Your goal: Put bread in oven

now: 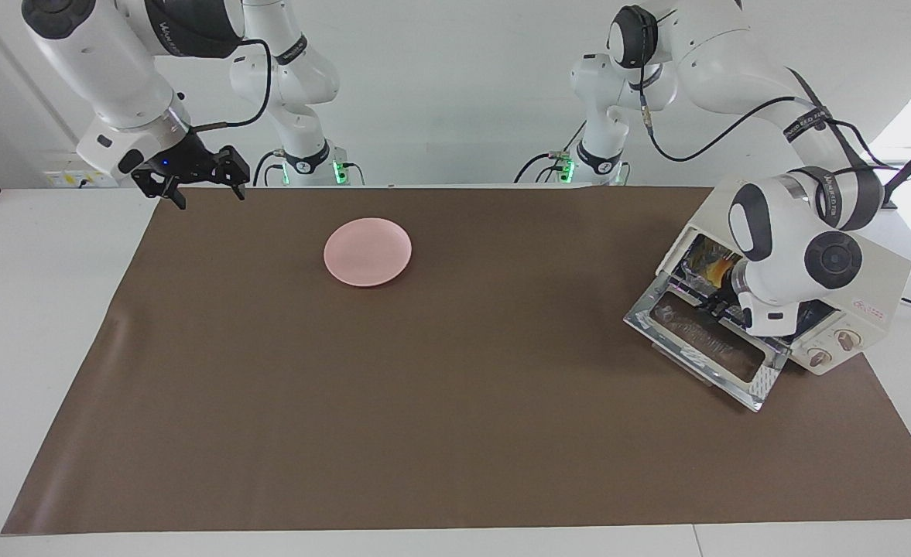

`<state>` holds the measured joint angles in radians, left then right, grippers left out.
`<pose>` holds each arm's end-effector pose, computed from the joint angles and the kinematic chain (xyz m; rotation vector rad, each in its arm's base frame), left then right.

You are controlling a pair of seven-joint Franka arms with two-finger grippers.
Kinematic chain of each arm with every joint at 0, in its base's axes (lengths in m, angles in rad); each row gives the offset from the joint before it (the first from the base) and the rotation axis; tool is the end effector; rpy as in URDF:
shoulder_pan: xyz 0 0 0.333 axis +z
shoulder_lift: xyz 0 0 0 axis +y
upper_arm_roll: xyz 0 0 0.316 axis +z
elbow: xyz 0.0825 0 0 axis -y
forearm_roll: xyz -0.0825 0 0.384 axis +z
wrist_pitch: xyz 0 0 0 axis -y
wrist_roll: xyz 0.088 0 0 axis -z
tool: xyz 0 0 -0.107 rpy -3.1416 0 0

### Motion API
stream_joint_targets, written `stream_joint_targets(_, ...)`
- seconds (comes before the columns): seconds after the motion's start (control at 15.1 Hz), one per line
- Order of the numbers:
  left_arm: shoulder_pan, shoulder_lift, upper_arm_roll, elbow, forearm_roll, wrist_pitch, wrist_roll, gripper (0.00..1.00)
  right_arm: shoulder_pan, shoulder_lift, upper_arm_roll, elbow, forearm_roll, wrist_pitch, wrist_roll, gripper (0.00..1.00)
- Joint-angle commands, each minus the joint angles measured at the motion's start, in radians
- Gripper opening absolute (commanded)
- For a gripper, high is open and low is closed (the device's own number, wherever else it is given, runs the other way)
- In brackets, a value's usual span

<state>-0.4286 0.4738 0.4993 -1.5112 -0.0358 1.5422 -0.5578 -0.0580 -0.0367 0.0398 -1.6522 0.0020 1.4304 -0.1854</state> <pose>0.6339 -0.0027 0.3931 -2.6863 -0.8767 0.4700 0.5249 -0.0089 0.5957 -3.0982 -0.2595 0.2870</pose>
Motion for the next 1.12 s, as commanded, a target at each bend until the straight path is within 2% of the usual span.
stream_joint_targets(0.0,-0.015,-0.044,-0.001,-0.011,0.013,0.032,0.065,1.00,-0.005,-0.020,0.005,-0.020,-0.007,-0.005,0.012,1.00)
stream_joint_targets(0.26,-0.016,-0.070,-0.007,0.034,0.010,0.045,0.088,1.00,-0.005,-0.020,0.003,-0.020,-0.007,-0.004,0.012,1.00)
stream_joint_targets(0.4,-0.018,-0.089,-0.007,0.048,0.007,0.038,0.177,1.00,-0.005,-0.020,0.005,-0.020,-0.007,-0.005,0.012,1.00)
stream_joint_targets(0.79,-0.018,-0.224,-0.007,0.043,0.005,-0.046,0.387,1.00,-0.005,-0.020,0.005,-0.020,-0.007,-0.005,0.012,1.00)
stream_joint_targets(1.06,-0.018,-0.294,-0.010,0.042,0.004,-0.100,0.438,1.00,-0.005,-0.020,0.005,-0.020,-0.007,-0.005,0.012,1.00)
